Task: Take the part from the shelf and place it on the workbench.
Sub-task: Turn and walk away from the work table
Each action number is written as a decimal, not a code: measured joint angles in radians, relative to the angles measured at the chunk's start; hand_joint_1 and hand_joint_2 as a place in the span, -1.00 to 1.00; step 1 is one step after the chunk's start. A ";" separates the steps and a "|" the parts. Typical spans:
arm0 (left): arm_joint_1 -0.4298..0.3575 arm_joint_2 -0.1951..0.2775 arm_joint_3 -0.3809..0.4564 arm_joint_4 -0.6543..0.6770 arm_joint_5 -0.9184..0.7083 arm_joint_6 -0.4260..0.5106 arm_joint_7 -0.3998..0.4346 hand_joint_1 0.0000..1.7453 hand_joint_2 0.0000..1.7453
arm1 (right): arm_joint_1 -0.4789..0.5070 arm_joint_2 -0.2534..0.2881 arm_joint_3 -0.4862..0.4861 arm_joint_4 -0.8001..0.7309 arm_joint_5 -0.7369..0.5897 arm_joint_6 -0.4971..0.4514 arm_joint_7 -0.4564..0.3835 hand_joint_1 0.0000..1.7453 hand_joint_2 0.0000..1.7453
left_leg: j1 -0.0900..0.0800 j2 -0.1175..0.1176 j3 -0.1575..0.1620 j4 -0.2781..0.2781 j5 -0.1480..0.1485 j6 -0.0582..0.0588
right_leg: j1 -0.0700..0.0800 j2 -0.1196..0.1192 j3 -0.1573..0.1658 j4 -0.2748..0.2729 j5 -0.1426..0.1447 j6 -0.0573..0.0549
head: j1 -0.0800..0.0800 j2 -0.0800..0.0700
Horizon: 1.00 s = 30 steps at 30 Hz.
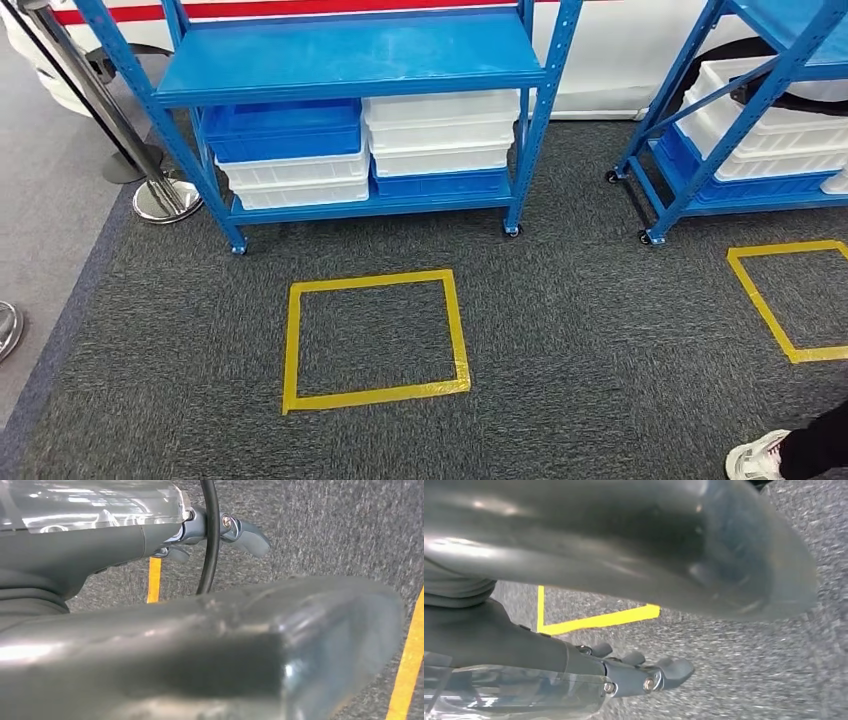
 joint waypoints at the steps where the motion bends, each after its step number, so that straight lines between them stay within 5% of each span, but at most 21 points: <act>1: 0.001 0.000 0.000 0.000 0.000 0.000 -0.001 -1.00 -1.00 | -0.003 0.000 -0.001 0.000 0.001 0.000 0.000 -1.00 -1.00 | 0.001 -0.012 -0.001 -0.003 0.002 0.007 | 0.000 -0.008 0.004 -0.002 -0.001 0.005 | 0.000 0.000; 2: 0.003 0.000 0.000 0.000 0.000 -0.001 -0.001 -1.00 -1.00 | -0.006 0.000 -0.001 0.000 0.002 0.000 0.000 -1.00 -1.00 | 0.003 -0.021 0.001 -0.007 0.005 0.013 | -0.002 -0.002 0.007 0.000 -0.005 0.011 | 0.000 0.000; 4: 0.003 0.000 0.001 0.000 0.000 -0.001 -0.002 -1.00 -1.00 | -0.007 0.000 -0.003 0.000 0.003 0.000 0.000 -1.00 -1.00 | 0.009 -0.042 0.005 -0.016 0.014 0.027 | -0.006 0.046 -0.011 0.049 -0.045 0.020 | 0.000 0.000; 7: -0.001 0.000 0.001 0.000 -0.001 -0.002 -0.004 -1.00 -1.00 | -0.003 0.000 -0.004 0.000 0.004 0.000 0.000 -1.00 -1.00 | 0.009 -0.076 0.000 -0.017 0.017 0.034 | -0.008 0.109 -0.107 0.243 -0.140 0.023 | 0.000 0.000; 9: -0.001 0.000 0.001 0.000 0.000 -0.002 -0.004 -1.00 -1.00 | -0.002 -0.001 -0.004 0.000 0.004 0.000 0.000 -1.00 -1.00 | 0.008 -0.103 0.000 -0.015 0.017 0.034 | -0.008 0.113 -0.132 0.281 -0.128 0.023 | 0.000 0.000; 13: 0.000 0.000 0.001 0.000 -0.001 -0.002 -0.004 -1.00 -1.00 | 0.001 -0.002 -0.008 0.000 0.001 0.001 -0.001 -1.00 -1.00 | 0.005 -0.143 0.002 -0.003 0.009 0.024 | -0.008 0.140 -0.044 0.052 0.013 0.012 | 0.000 0.000; 16: 0.004 -0.001 0.003 0.000 -0.003 -0.003 -0.008 -1.00 -1.00 | -0.007 -0.002 -0.017 0.000 -0.007 0.006 -0.004 -1.00 -1.00 | 0.004 -0.154 -0.007 0.001 0.006 0.007 | -0.006 0.147 -0.035 0.015 0.014 0.003 | 0.000 0.000; 18: 0.005 -0.001 0.006 0.001 -0.002 -0.006 -0.010 -1.00 -1.00 | -0.007 0.000 -0.022 0.000 -0.007 0.007 -0.004 -1.00 -1.00 | 0.005 -0.137 -0.012 0.014 -0.006 -0.004 | -0.009 0.139 -0.029 0.008 0.014 -0.009 | 0.000 0.000; 20: 0.002 -0.002 0.008 0.001 0.000 -0.009 -0.011 -1.00 -1.00 | -0.003 0.002 -0.026 0.000 -0.008 0.007 -0.005 -1.00 -1.00 | 0.007 -0.097 -0.050 0.101 -0.054 -0.015 | -0.011 0.128 -0.021 0.001 0.012 -0.021 | 0.000 0.000; 22: 0.000 -0.002 0.009 0.001 0.000 -0.011 -0.012 -1.00 -1.00 | 0.002 0.002 -0.029 0.000 -0.008 0.006 -0.005 -1.00 -1.00 | 0.009 -0.072 -0.123 0.241 -0.114 -0.022 | -0.008 0.116 -0.016 0.001 0.006 -0.027 | 0.000 0.000; 24: 0.000 -0.001 0.011 0.001 0.000 -0.013 -0.012 -1.00 -1.00 | 0.004 0.002 -0.029 0.000 -0.008 0.006 -0.005 -1.00 -1.00 | 0.011 -0.067 -0.156 0.297 -0.113 -0.024 | -0.007 0.108 -0.008 0.002 -0.001 -0.026 | 0.000 0.000; 27: 0.002 -0.001 0.015 0.001 0.000 -0.017 -0.012 -1.00 -1.00 | 0.004 0.002 -0.030 0.000 -0.008 0.006 -0.005 -1.00 -1.00 | 0.008 -0.061 -0.073 0.122 -0.010 -0.012 | -0.006 0.099 0.014 0.002 -0.016 -0.020 | 0.000 0.000; 30: 0.001 0.000 0.019 0.001 0.000 -0.018 -0.013 -1.00 -1.00 | 0.002 0.004 -0.031 0.000 -0.008 0.006 -0.005 -1.00 -1.00 | -0.001 -0.052 -0.022 0.013 0.011 0.009 | -0.002 0.094 0.023 0.003 -0.025 -0.004 | 0.000 0.000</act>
